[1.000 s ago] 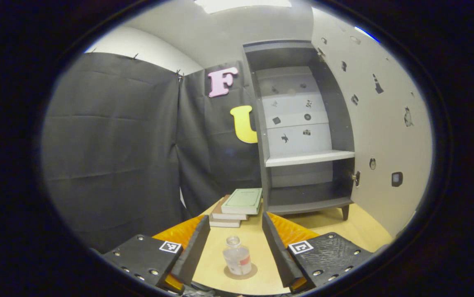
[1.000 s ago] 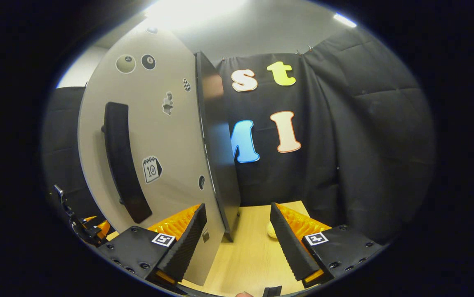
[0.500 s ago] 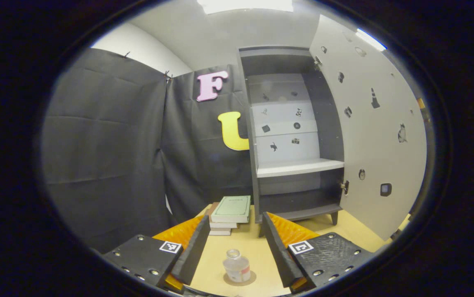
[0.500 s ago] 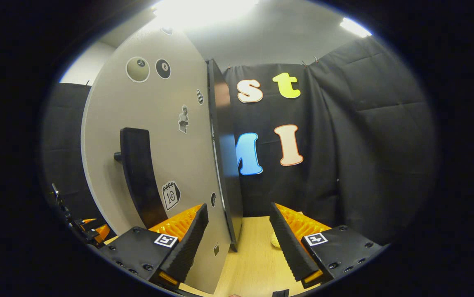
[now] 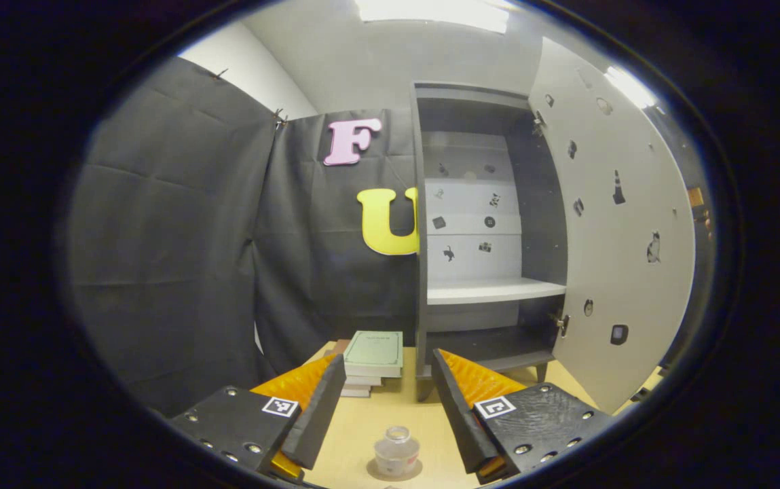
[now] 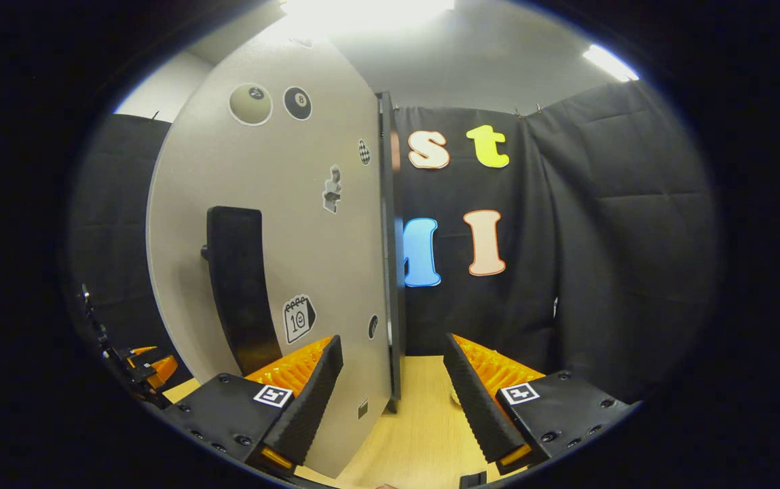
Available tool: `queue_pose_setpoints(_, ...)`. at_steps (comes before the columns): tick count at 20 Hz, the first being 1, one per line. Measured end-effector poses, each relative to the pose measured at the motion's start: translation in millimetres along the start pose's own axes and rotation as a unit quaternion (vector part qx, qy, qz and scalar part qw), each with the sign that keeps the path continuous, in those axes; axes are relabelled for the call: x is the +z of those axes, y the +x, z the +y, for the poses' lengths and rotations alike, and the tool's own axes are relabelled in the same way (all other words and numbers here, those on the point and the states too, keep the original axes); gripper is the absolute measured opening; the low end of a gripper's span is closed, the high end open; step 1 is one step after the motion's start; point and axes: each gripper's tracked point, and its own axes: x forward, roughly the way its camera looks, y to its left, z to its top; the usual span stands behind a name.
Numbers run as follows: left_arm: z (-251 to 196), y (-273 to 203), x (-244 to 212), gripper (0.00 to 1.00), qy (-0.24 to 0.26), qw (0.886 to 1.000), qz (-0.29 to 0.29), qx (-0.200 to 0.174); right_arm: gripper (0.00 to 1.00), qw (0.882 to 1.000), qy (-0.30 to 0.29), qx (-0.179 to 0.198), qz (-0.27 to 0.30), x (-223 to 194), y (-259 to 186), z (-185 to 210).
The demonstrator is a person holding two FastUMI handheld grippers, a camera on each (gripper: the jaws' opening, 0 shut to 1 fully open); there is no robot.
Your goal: Open the cabinet door with the right hand, grasp the bottle in the cabinet with the left hand and place it on the coaster, then close the cabinet door with the right hand.
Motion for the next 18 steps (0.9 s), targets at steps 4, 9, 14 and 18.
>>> queue_pose_setpoints(4, 22, -2, 0, 0.79, -0.008, 1.0, -0.004, 0.004, 0.95, 1.0, -0.001, 0.001, 0.001, 2, 2, 20)
queue_pose_setpoints(9, 43, -2, 1, 0.76, -0.001, 1.0, -0.012, 0.005, 0.95, 1.0, -0.005, 0.002, 0.0, 5, 8, 43)
queue_pose_setpoints(14, 64, -2, -4, 0.76, 0.002, 1.0, -0.014, 0.011, 0.95, 1.0, -0.003, 0.022, 0.001, 5, 26, 72)
queue_pose_setpoints(18, 91, -8, -7, 0.75, 0.015, 1.0, -0.013, 0.024, 0.95, 0.999, 0.013, 0.045, -0.004, 12, 43, 96)
